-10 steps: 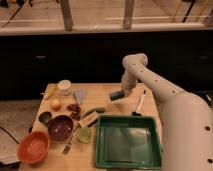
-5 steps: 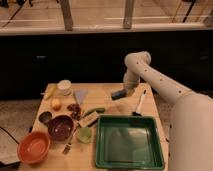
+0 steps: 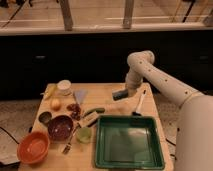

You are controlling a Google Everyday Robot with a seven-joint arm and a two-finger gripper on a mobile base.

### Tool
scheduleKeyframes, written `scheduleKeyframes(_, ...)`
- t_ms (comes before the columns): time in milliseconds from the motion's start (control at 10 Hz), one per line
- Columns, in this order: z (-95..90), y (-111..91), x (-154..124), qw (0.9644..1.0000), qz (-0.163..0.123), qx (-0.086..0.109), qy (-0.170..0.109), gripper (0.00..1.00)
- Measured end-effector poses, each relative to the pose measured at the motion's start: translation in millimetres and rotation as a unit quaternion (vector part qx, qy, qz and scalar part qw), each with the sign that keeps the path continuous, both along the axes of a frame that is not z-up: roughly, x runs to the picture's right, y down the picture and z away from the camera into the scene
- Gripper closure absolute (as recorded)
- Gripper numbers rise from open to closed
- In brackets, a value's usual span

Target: Place sponge in tray

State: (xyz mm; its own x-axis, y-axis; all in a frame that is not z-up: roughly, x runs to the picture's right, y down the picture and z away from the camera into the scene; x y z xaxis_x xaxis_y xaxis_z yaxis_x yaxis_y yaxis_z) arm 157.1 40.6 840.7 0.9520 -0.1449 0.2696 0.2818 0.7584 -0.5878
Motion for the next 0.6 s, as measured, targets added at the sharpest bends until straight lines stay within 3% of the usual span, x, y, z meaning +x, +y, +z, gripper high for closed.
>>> scheduleKeyframes(600, -24.1, 13, 9, 1.0000, 0.006, -0.001, 0.001, 0.98)
